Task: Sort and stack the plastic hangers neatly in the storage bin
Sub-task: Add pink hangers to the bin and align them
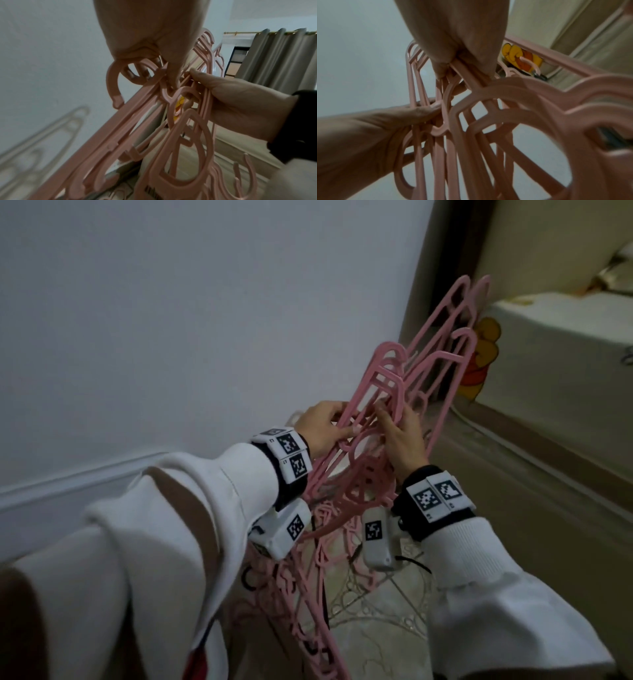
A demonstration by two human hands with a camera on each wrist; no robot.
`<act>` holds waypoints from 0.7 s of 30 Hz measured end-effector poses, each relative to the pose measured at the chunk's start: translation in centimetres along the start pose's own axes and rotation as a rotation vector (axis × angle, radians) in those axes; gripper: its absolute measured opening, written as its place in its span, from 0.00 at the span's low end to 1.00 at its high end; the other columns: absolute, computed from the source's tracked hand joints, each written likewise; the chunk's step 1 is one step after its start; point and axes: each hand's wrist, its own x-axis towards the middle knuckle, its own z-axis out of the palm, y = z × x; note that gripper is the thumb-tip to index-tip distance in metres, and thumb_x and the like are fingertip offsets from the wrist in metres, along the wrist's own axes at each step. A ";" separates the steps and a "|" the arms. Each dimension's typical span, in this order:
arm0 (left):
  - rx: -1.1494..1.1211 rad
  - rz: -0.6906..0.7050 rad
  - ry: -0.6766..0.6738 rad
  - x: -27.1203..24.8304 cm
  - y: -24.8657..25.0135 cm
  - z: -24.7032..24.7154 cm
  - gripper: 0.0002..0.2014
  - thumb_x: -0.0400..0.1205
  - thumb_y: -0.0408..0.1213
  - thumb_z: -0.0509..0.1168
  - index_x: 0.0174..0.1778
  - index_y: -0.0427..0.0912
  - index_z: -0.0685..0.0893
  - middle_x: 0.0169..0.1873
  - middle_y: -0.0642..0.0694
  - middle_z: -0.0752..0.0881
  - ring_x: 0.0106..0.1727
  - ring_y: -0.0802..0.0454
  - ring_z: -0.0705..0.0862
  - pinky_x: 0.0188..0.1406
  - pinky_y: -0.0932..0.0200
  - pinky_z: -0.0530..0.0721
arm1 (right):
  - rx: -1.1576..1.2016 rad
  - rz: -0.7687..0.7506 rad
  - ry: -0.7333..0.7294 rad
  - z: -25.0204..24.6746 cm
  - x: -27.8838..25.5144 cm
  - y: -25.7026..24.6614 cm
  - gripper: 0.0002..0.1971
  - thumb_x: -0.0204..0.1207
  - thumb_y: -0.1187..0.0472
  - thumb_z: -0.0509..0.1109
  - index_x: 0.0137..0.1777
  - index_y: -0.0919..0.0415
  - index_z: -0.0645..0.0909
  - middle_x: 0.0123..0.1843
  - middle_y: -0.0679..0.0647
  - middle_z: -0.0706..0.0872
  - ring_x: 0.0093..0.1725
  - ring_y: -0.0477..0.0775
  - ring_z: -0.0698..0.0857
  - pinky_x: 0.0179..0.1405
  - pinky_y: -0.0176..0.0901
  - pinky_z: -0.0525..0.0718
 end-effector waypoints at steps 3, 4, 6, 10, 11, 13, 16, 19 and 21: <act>-0.001 0.029 0.038 -1.0 2.6 -2.3 0.15 0.78 0.32 0.70 0.60 0.39 0.82 0.43 0.49 0.85 0.42 0.52 0.85 0.51 0.55 0.86 | 0.003 -0.011 -0.045 0.4 0.2 -3.9 0.04 0.82 0.61 0.60 0.51 0.58 0.76 0.41 0.48 0.84 0.41 0.46 0.86 0.48 0.45 0.86; 0.002 0.040 0.048 -1.4 3.3 -3.2 0.14 0.78 0.33 0.70 0.59 0.40 0.83 0.43 0.48 0.86 0.41 0.50 0.86 0.51 0.54 0.86 | 0.011 -0.018 -0.057 0.7 0.2 -5.2 0.04 0.82 0.60 0.60 0.49 0.56 0.76 0.42 0.48 0.84 0.43 0.51 0.86 0.52 0.50 0.86; -0.004 0.053 0.074 -2.4 4.7 -5.0 0.12 0.78 0.33 0.70 0.57 0.42 0.82 0.42 0.47 0.86 0.36 0.48 0.87 0.49 0.52 0.87 | 0.024 -0.045 -0.067 1.6 -0.1 -7.6 0.05 0.82 0.60 0.60 0.46 0.50 0.76 0.43 0.50 0.84 0.46 0.56 0.86 0.56 0.56 0.85; -0.024 0.052 0.140 -5.0 6.8 -9.3 0.11 0.78 0.32 0.69 0.56 0.43 0.81 0.43 0.47 0.86 0.33 0.50 0.87 0.43 0.53 0.88 | -0.002 -0.107 -0.114 4.3 -0.7 -12.1 0.05 0.83 0.59 0.60 0.50 0.57 0.76 0.48 0.58 0.85 0.51 0.63 0.86 0.58 0.62 0.83; -0.018 0.057 0.156 -5.8 7.3 -10.4 0.10 0.79 0.32 0.69 0.55 0.44 0.81 0.43 0.48 0.86 0.34 0.49 0.87 0.44 0.52 0.88 | -0.008 -0.122 -0.130 5.1 -0.8 -13.2 0.06 0.83 0.59 0.60 0.52 0.59 0.76 0.49 0.59 0.85 0.51 0.64 0.86 0.58 0.62 0.83; 0.004 0.070 0.193 -7.6 7.9 -12.5 0.09 0.79 0.32 0.69 0.53 0.45 0.81 0.43 0.48 0.87 0.35 0.48 0.88 0.45 0.51 0.89 | -0.011 -0.158 -0.161 6.8 -1.4 -15.2 0.07 0.83 0.59 0.59 0.53 0.61 0.76 0.48 0.59 0.85 0.51 0.64 0.86 0.57 0.62 0.83; 0.045 0.070 0.255 -10.3 8.7 -15.9 0.09 0.79 0.33 0.69 0.53 0.45 0.81 0.43 0.47 0.87 0.33 0.50 0.88 0.43 0.53 0.89 | -0.003 -0.198 -0.196 9.6 -2.5 -17.9 0.07 0.83 0.59 0.59 0.52 0.60 0.75 0.46 0.59 0.84 0.50 0.65 0.86 0.56 0.63 0.83; 0.053 0.055 0.301 -13.0 8.6 -18.8 0.08 0.79 0.32 0.69 0.53 0.43 0.81 0.40 0.48 0.87 0.34 0.48 0.88 0.47 0.47 0.89 | -0.008 -0.233 -0.229 12.7 -3.8 -19.8 0.07 0.83 0.58 0.59 0.51 0.60 0.75 0.48 0.64 0.85 0.49 0.66 0.86 0.54 0.65 0.83; 0.075 0.039 0.335 -14.8 8.3 -20.6 0.09 0.79 0.32 0.68 0.53 0.42 0.82 0.38 0.50 0.87 0.33 0.50 0.87 0.47 0.47 0.89 | -0.015 -0.247 -0.261 14.6 -4.6 -20.8 0.08 0.83 0.58 0.58 0.51 0.61 0.75 0.49 0.66 0.85 0.48 0.66 0.86 0.54 0.64 0.83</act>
